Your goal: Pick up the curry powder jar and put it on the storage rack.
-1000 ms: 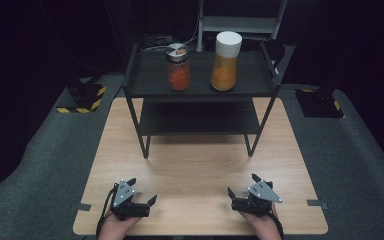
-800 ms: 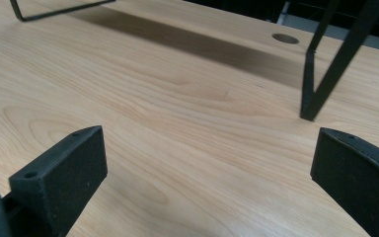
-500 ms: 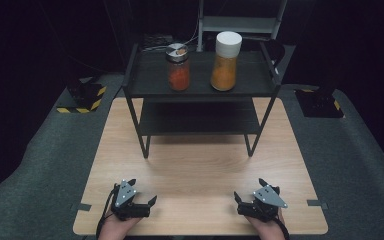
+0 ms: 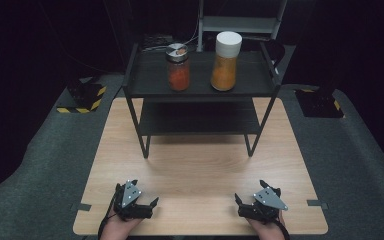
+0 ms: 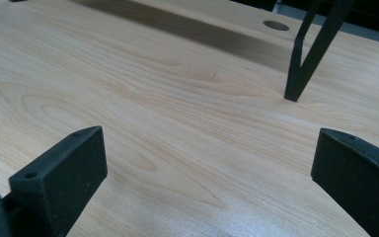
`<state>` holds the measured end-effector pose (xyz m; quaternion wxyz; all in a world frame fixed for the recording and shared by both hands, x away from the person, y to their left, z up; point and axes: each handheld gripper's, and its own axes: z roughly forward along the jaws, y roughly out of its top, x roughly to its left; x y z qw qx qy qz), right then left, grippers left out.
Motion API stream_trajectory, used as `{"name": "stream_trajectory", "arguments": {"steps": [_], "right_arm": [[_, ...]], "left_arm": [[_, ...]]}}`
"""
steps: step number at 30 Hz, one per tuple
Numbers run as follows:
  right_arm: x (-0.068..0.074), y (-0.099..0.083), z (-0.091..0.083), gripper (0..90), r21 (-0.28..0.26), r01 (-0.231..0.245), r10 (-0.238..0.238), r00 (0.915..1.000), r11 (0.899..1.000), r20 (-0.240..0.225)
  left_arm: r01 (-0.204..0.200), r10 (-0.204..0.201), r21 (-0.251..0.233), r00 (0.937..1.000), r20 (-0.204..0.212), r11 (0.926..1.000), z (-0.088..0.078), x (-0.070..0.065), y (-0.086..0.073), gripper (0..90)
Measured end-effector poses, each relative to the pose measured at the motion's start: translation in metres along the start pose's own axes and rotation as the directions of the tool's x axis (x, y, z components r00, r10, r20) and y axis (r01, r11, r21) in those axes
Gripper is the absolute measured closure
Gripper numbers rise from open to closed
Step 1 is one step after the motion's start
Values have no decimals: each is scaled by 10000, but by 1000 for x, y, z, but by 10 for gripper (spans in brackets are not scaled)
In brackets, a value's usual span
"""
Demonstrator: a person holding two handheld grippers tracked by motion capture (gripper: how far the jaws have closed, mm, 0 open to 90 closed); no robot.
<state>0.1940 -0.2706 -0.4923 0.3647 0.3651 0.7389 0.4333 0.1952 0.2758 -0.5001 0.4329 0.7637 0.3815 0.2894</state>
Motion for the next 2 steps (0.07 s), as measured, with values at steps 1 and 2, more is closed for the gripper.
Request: {"name": "stream_trajectory", "arguments": {"steps": [1, 2], "right_arm": [[0, 1, 0, 0, 33, 21, -21, 10000, 10000, -4], [0, 1, 1, 0, 63, 23, -23, 10000, 10000, 4]], "left_arm": [[-6, 6, 14, 10000, 3, 10000, 0, 0, 0, 12], [12, -12, 27, 10000, -22, 10000, 0, 0, 0, 12]]}}
